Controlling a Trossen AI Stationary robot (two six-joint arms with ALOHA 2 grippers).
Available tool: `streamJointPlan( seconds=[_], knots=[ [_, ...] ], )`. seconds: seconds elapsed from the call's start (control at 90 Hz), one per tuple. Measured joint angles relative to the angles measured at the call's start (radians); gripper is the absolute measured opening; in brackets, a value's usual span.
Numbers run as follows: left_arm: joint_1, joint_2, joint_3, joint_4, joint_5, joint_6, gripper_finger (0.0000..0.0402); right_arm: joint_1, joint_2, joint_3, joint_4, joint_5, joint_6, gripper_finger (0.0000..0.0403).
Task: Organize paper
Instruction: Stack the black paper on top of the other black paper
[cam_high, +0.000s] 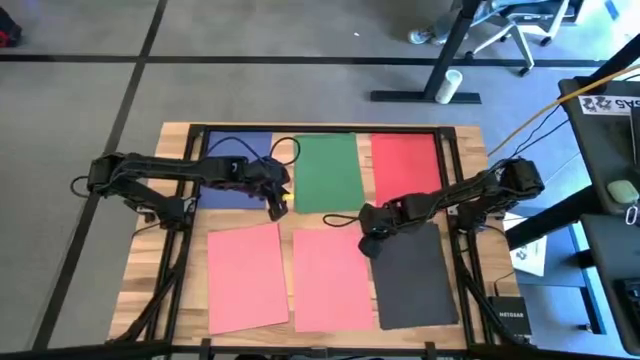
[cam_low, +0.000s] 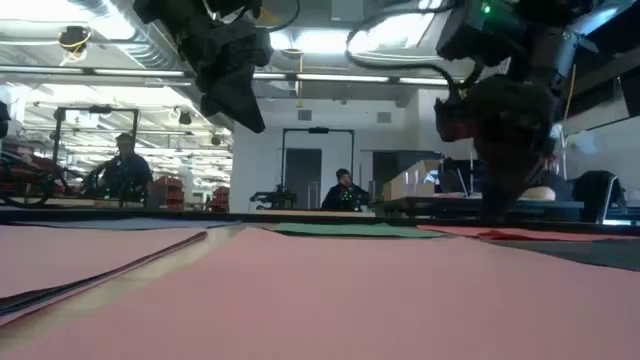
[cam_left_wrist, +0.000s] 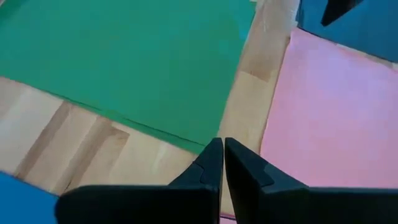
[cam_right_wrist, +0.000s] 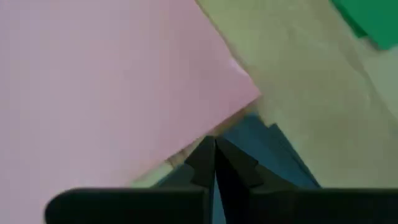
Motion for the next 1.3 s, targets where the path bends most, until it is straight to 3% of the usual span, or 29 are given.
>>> streamJointPlan(
  seconds=[0.6, 1.3],
  knots=[
    [0.000, 0.000, 0.000, 0.000, 0.000, -0.003, 0.0000, -0.008, 0.044, 0.001, 0.047, -0.010, 0.023, 0.0000],
    [0.000, 0.000, 0.000, -0.004, -0.011, -0.001, 0.0000, -0.008, 0.063, 0.005, -0.017, -0.009, 0.045, 0.0000]
  ],
)
